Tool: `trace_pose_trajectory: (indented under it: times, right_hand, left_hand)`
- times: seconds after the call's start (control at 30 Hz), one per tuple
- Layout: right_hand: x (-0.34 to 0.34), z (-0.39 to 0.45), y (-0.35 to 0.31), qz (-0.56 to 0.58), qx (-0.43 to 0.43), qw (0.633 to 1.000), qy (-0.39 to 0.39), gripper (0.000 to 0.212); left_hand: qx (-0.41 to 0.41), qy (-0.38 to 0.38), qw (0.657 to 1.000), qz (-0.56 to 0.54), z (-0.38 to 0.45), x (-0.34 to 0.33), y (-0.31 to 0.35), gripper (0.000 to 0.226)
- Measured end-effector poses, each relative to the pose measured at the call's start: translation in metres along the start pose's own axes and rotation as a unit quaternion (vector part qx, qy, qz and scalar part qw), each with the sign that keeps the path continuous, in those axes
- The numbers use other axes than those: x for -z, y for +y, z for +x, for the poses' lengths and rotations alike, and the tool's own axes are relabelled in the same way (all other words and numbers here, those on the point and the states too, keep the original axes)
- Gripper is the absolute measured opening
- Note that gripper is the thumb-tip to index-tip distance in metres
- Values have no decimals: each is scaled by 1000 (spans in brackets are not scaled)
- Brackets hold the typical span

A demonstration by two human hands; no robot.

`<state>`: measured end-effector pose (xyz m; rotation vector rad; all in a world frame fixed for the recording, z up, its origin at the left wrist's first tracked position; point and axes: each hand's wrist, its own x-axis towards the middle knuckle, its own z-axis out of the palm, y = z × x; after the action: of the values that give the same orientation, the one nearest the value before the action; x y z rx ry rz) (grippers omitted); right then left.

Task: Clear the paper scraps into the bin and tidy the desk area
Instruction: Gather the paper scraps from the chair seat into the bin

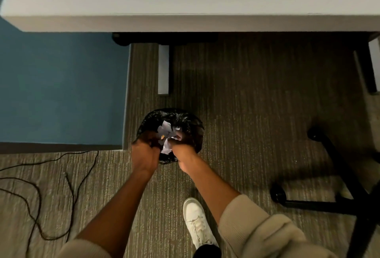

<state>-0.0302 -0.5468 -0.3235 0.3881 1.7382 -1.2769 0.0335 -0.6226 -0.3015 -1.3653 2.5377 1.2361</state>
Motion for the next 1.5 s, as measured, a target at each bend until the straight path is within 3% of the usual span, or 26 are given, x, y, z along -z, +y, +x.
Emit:
trace_pose_trajectory:
  times: [0.3,0.47,0.6,0.8,1.0,1.13,1.3,1.5]
  right_hand:
    - [20,5,7,76,-51,995,45,43]
    - [56,1,18,151,-62,984,70,42]
    - [94,-9,22,178,-30,978,105,40]
    - [168,-43,17,203,24,967,150,34]
    - [295,-105,18,159,130,951,230,22]
    - [401,-158,33,120,183,921,323,17]
    - [540,-222,71,45,191,862,467,20]
    - [672,-280,137,-16,149,796,586,23]
  left_hand:
    - [-16,-44,998,47,-2,3,-14,31]
    - [-4,-55,998,40,-15,-8,-12,14]
    - [-28,-46,997,49,-32,-22,10,16]
    - [-97,-75,992,-21,-73,-55,76,21]
    - [-154,-121,979,-56,-128,-110,149,19]
    - [-164,-162,970,-83,-174,-163,199,16]
    - [-158,-257,943,-138,-248,-237,269,13]
    - [-168,-345,906,-177,-340,-306,331,13]
